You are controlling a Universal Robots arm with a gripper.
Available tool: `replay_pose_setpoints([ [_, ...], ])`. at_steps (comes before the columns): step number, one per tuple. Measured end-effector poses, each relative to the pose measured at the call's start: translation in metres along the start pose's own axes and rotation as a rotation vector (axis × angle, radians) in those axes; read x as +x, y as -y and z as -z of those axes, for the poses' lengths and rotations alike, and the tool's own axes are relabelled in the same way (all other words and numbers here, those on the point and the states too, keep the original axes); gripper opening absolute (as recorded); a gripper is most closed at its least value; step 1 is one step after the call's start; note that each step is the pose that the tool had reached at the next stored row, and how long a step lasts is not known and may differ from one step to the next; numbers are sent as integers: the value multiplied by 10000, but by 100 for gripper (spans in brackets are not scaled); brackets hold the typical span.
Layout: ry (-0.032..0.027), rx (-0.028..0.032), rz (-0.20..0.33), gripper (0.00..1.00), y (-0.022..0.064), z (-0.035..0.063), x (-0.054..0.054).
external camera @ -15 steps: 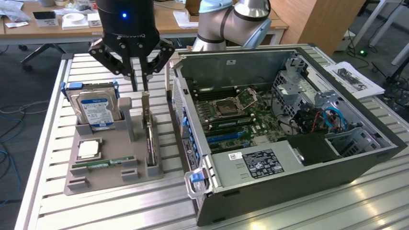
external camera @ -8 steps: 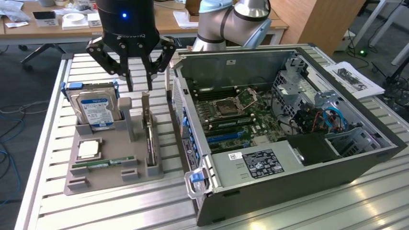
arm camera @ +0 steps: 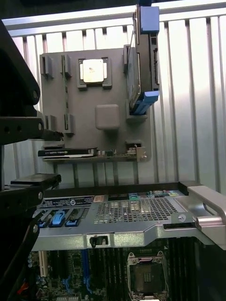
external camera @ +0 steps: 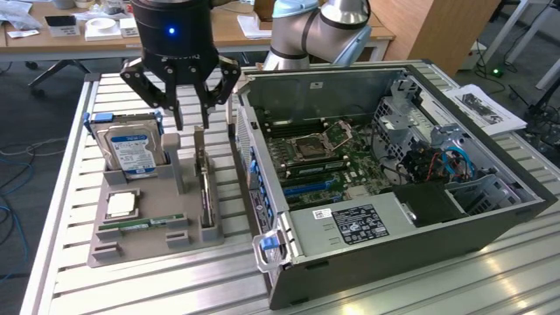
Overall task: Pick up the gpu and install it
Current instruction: 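Pick up the gpu and move the gpu toward the slot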
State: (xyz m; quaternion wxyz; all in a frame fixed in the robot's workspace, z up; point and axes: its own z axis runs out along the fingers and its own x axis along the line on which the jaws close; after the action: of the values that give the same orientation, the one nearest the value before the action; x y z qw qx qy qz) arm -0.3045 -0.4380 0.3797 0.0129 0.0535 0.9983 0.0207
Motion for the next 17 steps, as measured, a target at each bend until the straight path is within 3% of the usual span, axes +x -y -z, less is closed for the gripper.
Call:
replay_pose_setpoints([
  [17, 0, 0, 0, 42, 13, -309, 7],
])
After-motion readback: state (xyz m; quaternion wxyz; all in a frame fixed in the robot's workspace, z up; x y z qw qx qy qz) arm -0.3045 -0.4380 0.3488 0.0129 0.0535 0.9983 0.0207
